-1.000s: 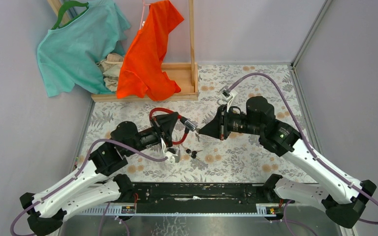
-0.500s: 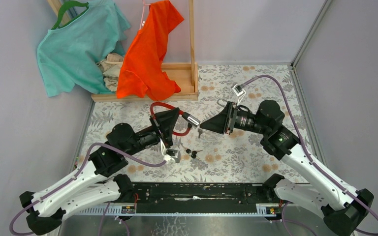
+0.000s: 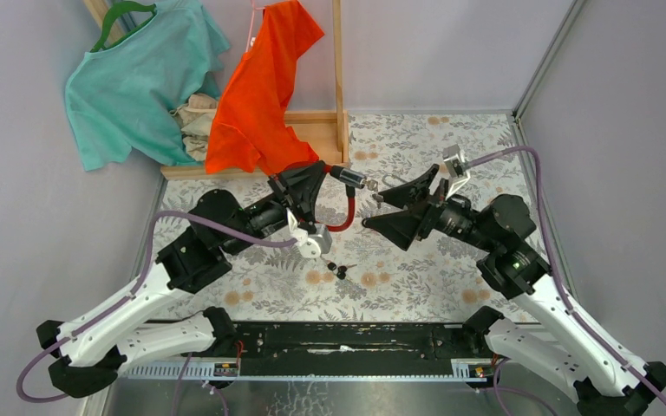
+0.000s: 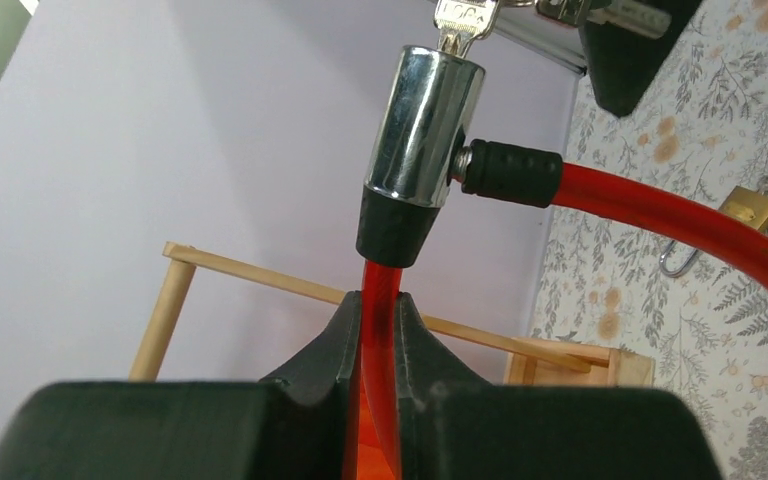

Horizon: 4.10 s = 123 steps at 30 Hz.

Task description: Unlock with the key

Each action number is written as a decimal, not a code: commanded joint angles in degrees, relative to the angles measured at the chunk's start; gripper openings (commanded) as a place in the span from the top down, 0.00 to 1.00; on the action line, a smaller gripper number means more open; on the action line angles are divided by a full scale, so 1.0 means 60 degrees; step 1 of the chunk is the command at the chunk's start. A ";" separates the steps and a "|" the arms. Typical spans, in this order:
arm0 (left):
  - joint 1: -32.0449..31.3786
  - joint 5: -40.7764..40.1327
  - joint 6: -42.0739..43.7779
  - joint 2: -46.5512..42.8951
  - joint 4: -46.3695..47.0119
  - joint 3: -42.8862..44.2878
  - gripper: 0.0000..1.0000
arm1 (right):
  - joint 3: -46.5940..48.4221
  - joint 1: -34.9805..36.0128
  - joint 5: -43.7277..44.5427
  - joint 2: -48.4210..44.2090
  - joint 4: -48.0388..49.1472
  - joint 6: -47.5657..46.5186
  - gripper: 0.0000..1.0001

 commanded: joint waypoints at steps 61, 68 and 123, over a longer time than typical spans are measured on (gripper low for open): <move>0.1459 0.6750 -0.5704 0.3211 -0.8240 0.5271 0.44 | 0.3048 0.1708 -0.1564 0.1866 -0.4416 -0.5081 1.00; 0.1459 0.6835 -0.6018 0.3325 -0.8126 0.5403 0.49 | 0.3120 0.1793 -0.1543 0.2009 -0.4704 -0.5282 1.00; 0.3740 0.3673 -0.5612 0.4352 -0.8231 0.2444 1.00 | 0.3726 0.1599 0.4308 0.1889 -0.6384 -0.2772 0.07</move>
